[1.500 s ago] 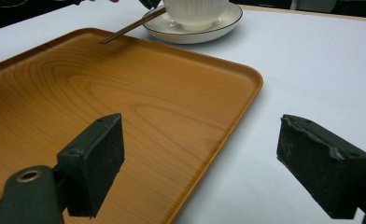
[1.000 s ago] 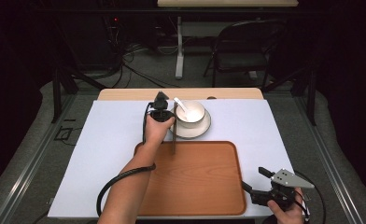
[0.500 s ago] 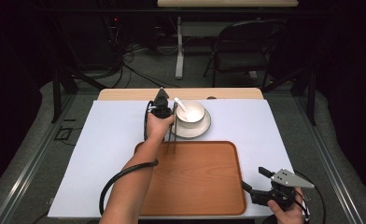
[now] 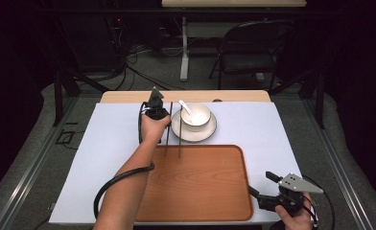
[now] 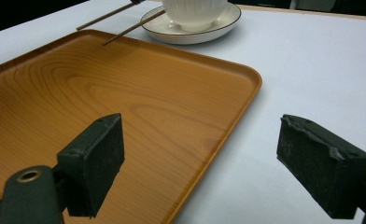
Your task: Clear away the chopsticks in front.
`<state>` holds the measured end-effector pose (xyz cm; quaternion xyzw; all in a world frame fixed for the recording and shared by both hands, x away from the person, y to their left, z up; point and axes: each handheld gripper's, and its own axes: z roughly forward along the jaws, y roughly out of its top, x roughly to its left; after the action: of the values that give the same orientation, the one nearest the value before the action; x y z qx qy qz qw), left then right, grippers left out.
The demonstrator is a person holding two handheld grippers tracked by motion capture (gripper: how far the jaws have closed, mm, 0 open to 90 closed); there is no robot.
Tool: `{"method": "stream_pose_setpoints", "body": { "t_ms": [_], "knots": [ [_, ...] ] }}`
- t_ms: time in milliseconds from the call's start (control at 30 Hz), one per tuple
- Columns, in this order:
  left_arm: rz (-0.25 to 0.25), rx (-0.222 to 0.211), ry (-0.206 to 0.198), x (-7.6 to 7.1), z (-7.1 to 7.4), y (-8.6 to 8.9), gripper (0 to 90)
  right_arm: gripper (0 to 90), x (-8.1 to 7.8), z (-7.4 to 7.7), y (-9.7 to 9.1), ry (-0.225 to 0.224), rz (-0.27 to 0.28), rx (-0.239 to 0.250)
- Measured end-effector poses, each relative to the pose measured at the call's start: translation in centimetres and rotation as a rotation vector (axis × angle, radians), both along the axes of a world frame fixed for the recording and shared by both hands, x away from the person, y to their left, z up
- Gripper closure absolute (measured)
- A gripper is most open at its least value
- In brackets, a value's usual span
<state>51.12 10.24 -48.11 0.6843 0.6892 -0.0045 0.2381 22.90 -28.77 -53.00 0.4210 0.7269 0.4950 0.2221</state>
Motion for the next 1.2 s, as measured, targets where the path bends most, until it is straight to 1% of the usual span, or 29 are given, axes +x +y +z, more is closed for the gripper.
{"method": "stream_pose_setpoints", "body": {
  "t_ms": [167, 267, 300, 367, 433, 500, 567, 600, 700, 733, 833, 900, 1000, 1067, 1200],
  "knots": [
    [0.017, -0.027, -0.017, -1.3, 0.9, 1.8, 85.0, 14.7, 0.0, 0.0, 0.0, 0.000, -0.001, 0.001],
    [0.018, -0.050, -0.031, -2.3, 1.5, 2.4, 85.0, 14.7, 0.0, 0.0, 0.0, 0.000, -0.002, 0.001],
    [0.014, -0.056, -0.034, -2.6, 1.6, 2.4, 85.1, 14.7, 0.0, 0.0, 0.0, -0.001, -0.003, 0.000],
    [-0.012, -0.069, -0.046, -3.7, 2.1, 2.7, 85.0, 14.7, 0.0, 0.0, 0.0, -0.001, -0.006, 0.004],
    [-0.039, -0.056, -0.057, -4.7, 2.4, 2.9, 85.0, 14.7, 0.0, 0.0, 0.0, -0.001, -0.006, 0.005],
    [-0.056, -0.064, -0.065, -5.8, 2.6, 3.3, 85.0, 14.7, 0.0, 0.0, 0.0, -0.001, -0.006, 0.005],
    [-0.075, -0.055, -0.078, -7.5, 2.6, 4.0, 85.0, 14.7, 0.0, 0.0, 0.0, 0.001, -0.007, 0.008],
    [-0.082, -0.047, -0.080, -8.0, 2.5, 4.2, 85.0, 14.7, 0.0, 0.0, 0.0, 0.002, -0.007, 0.009],
    [-0.098, -0.047, -0.086, -10.0, 2.3, 5.1, 85.0, 14.7, 0.0, 0.0, 0.0, 0.001, -0.009, 0.011],
    [-0.102, -0.054, -0.085, -10.8, 2.2, 5.5, 85.0, 14.7, 0.0, 0.0, 0.0, 0.001, -0.009, 0.011],
    [-0.105, -0.059, -0.082, -12.7, 1.6, 6.3, 85.0, 14.7, -0.1, 0.1, 0.0, 0.000, -0.011, 0.009],
    [-0.104, -0.074, -0.073, -13.8, 1.1, 6.8, 85.0, 14.7, -0.1, 0.0, 0.0, 0.000, -0.011, 0.009],
    [-0.091, -0.097, -0.063, -15.3, 0.3, 7.5, 85.0, 14.7, -0.1, 0.1, 0.0, -0.002, -0.013, 0.009],
    [-0.086, -0.104, -0.055, -16.1, -0.3, 8.0, 85.0, 14.7, -0.1, 0.1, 0.0, -0.002, -0.014, 0.008],
    [-0.079, -0.132, -0.034, -17.5, -1.6, 8.6, 85.0, 14.7, -0.1, 0.1, 0.0, -0.001, -0.015, 0.007]
  ]
}}
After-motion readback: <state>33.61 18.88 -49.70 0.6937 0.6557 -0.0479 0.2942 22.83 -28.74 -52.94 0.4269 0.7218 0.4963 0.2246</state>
